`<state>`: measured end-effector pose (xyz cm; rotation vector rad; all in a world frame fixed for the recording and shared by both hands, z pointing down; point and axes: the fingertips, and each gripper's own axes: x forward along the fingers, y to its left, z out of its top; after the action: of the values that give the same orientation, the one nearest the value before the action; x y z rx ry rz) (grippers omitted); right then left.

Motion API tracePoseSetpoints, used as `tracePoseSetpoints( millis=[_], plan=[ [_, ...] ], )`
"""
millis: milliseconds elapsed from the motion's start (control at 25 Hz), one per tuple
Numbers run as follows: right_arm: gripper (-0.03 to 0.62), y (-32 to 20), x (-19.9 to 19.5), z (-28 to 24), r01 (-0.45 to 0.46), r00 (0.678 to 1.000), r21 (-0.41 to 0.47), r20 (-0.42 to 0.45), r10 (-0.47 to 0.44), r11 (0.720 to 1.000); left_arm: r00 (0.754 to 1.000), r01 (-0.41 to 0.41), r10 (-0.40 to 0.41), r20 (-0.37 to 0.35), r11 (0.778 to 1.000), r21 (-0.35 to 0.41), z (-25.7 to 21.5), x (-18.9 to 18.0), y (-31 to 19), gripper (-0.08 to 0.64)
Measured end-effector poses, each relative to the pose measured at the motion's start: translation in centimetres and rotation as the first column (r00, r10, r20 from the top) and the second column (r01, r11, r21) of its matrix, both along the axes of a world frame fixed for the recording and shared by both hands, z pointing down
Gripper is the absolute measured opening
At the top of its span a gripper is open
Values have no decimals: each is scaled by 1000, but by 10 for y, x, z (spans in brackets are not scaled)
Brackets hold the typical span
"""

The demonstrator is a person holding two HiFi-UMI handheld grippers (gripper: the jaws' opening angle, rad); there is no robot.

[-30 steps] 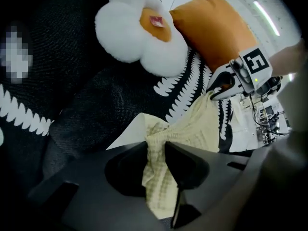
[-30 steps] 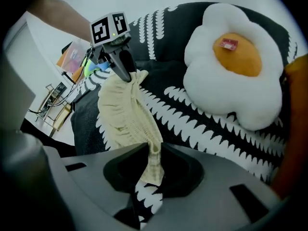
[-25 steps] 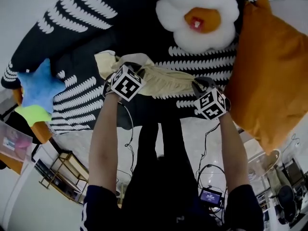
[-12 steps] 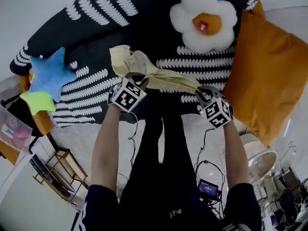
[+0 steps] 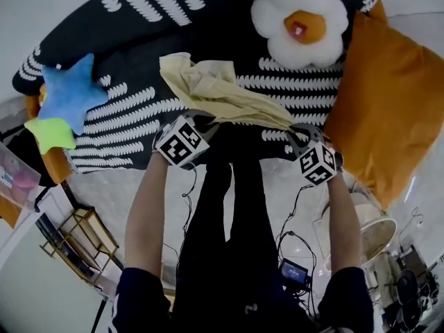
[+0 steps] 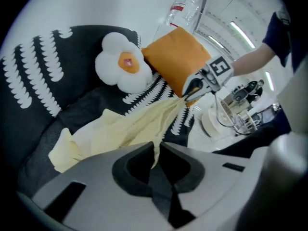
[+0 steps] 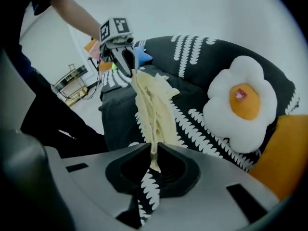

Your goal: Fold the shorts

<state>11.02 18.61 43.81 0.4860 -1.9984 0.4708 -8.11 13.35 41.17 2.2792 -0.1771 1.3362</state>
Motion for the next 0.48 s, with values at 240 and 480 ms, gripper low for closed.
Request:
tracePoseSetpoints(
  millis=[240, 480],
  plan=[
    [54, 45, -13, 3, 237, 971, -23, -8, -237, 971, 990, -142, 144, -3, 969, -203, -7, -21, 77, 37],
    [54, 99, -38, 15, 396, 918, -65, 1, -397, 916, 980, -164, 188, 62, 947, -275, 15, -47, 140, 38]
  ],
)
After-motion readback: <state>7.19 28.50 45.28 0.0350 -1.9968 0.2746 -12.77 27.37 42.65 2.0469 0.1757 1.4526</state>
